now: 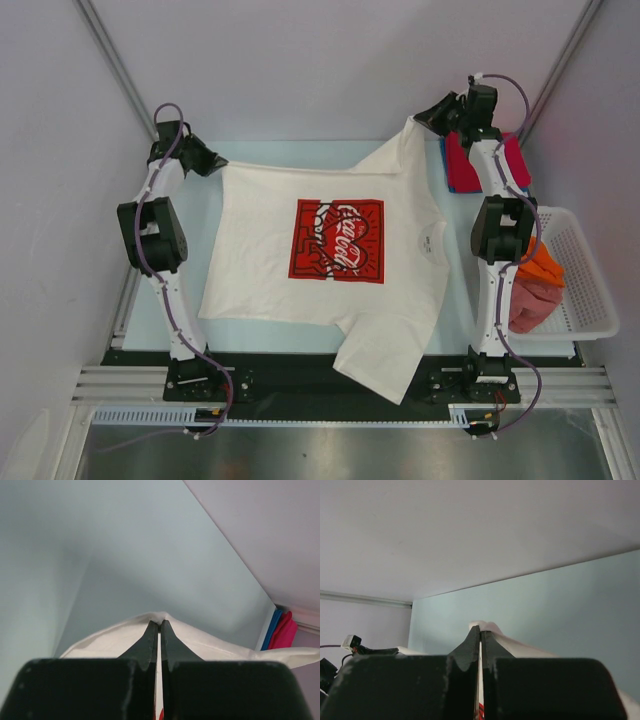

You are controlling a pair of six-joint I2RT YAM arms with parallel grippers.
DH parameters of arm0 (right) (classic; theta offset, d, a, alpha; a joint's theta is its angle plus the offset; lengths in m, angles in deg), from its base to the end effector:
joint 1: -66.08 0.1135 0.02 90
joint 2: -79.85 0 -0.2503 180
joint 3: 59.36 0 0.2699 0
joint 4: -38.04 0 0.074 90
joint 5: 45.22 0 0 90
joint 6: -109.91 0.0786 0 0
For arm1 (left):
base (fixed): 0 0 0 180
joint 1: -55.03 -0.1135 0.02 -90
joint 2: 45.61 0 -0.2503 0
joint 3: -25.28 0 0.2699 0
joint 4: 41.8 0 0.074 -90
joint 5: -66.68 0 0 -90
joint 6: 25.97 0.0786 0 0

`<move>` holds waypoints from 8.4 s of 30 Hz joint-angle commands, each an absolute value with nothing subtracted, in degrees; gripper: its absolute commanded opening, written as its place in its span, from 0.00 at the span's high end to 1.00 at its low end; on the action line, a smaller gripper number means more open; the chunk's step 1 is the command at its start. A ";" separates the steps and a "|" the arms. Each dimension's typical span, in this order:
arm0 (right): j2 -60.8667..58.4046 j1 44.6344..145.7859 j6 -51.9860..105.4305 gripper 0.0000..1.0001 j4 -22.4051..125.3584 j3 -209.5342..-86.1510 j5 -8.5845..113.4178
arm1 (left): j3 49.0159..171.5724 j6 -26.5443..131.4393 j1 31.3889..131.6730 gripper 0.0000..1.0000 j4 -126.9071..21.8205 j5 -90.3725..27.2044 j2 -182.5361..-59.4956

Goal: Fold and stack the t-shirts
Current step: Flatten the tshirt out, then fold the tshirt

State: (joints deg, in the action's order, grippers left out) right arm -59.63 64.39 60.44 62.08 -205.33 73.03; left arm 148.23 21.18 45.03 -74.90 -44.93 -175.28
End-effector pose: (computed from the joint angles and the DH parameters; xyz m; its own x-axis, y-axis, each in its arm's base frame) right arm 0.6158 0.0190 0.2634 -0.5053 0.5876 -0.6319 -0.1272 0.6736 0.7281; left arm 0.5573 0.0689 0.1804 -0.5420 -0.7376 -0.4027 -0.3430 0.6316 -0.6952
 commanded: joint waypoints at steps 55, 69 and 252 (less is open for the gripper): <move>8.74 63.89 59.46 1.00 83.23 -130.92 64.11 | 126.89 44.07 43.69 1.00 -97.62 -39.23 -157.40; 9.54 64.76 58.23 1.00 86.13 -130.13 62.35 | 125.84 44.17 43.69 0.99 -97.45 -38.44 -159.34; -11.47 81.38 56.45 0.58 61.88 -127.07 47.38 | 79.96 35.73 54.50 0.59 -88.66 -50.57 -110.12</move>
State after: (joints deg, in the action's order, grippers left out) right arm -13.38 84.19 47.26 74.56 -130.73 39.69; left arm 80.25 36.41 53.97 -89.65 -49.02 -111.67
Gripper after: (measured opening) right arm 0.403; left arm 0.415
